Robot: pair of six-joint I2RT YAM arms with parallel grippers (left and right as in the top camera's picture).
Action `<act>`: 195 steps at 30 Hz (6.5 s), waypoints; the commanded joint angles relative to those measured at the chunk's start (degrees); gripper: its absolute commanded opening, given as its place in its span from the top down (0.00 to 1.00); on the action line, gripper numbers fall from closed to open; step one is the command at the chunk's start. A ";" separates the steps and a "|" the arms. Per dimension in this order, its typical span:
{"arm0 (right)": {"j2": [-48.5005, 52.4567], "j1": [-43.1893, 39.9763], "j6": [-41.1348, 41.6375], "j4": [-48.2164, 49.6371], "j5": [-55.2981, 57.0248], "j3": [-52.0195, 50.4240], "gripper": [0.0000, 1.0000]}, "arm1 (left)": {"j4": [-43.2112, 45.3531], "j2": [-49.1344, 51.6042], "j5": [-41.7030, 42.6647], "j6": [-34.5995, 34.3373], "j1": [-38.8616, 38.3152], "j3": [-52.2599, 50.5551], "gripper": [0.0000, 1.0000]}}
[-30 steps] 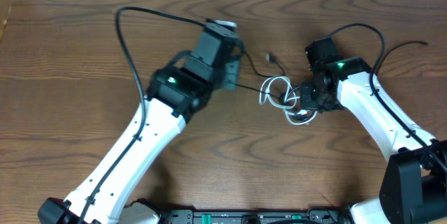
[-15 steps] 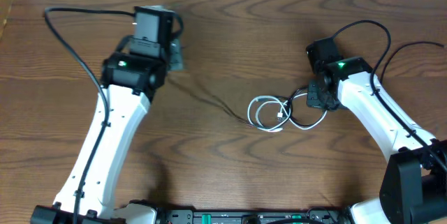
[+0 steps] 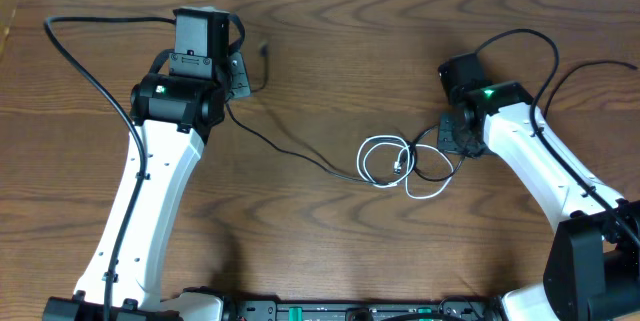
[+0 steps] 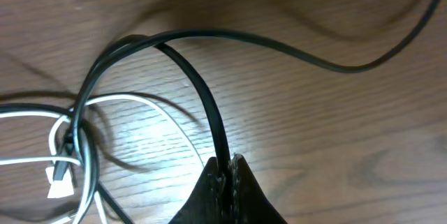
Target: Untangle cables
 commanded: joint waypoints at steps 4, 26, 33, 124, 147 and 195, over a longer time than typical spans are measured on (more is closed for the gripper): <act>-2.23 -0.13 -10.91 0.55 -11.80 5.92 0.99 | -2.62 -1.36 15.82 -0.28 0.13 0.33 0.92; -12.81 -0.02 -15.02 5.38 -34.58 24.76 0.99 | -5.73 -1.36 33.05 0.61 -1.38 0.33 0.31; -12.83 0.02 -14.45 8.81 -41.97 24.76 0.99 | -4.15 -1.31 34.67 1.49 -6.84 0.33 0.20; -12.37 -27.71 -0.59 -7.48 29.99 24.70 0.99 | -6.49 6.45 9.49 4.09 -6.21 0.33 0.93; -9.68 -45.70 -13.90 -7.26 -26.93 24.65 0.53 | -5.29 6.34 38.99 4.76 -3.82 0.33 0.92; -9.35 2.99 -24.96 24.15 -18.95 -17.62 0.28 | 16.09 -13.60 23.39 4.48 -0.87 0.35 0.92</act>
